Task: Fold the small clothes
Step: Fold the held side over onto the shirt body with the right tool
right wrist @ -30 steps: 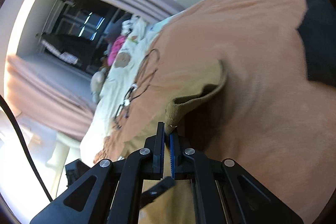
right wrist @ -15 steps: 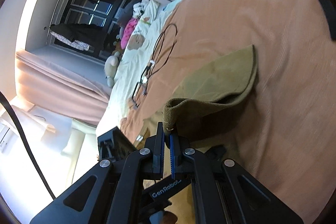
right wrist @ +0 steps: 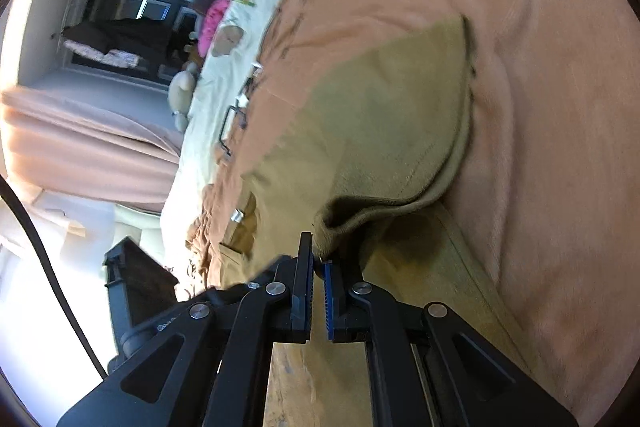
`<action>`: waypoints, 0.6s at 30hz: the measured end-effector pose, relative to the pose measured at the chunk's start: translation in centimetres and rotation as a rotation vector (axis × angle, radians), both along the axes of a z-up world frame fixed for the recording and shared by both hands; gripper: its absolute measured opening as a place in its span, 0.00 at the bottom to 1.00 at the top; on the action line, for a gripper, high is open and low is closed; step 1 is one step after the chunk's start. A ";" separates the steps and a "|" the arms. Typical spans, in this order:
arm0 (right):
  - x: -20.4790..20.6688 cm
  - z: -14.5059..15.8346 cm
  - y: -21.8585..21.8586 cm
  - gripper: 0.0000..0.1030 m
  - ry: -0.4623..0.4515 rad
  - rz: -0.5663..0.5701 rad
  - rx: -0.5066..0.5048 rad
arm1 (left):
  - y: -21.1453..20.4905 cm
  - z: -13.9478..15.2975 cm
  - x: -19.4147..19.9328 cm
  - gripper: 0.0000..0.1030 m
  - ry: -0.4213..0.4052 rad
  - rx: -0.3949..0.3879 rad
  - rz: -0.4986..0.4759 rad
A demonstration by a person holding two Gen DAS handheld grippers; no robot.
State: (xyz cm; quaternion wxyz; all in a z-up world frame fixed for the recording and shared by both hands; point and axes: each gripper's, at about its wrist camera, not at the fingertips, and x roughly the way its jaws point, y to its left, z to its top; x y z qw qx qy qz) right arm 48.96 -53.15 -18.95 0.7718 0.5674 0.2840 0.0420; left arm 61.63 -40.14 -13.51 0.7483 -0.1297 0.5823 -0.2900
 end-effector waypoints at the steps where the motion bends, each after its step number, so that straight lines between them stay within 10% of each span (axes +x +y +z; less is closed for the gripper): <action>1: -0.2 0.0 -0.6 0.03 -0.002 -0.015 0.015 | 0.2 0.2 -0.1 0.10 -0.003 0.001 0.001; 2: -0.4 0.3 -1.1 0.06 0.013 -0.030 0.001 | 0.3 0.5 -0.2 0.10 -0.007 0.002 -0.002; 4: -1.2 0.8 -1.7 0.60 0.016 -0.056 -0.027 | 0.1 0.7 -0.4 0.10 -0.015 0.006 -0.008; 6: -1.9 1.5 -2.8 0.84 -0.006 -0.100 -0.037 | 0.0 1.2 -0.7 0.10 -0.037 0.014 -0.018; 18: -1.2 -1.1 -6.8 0.81 -0.077 -0.184 0.079 | -1.8 1.1 -1.0 0.10 -0.084 0.042 -0.068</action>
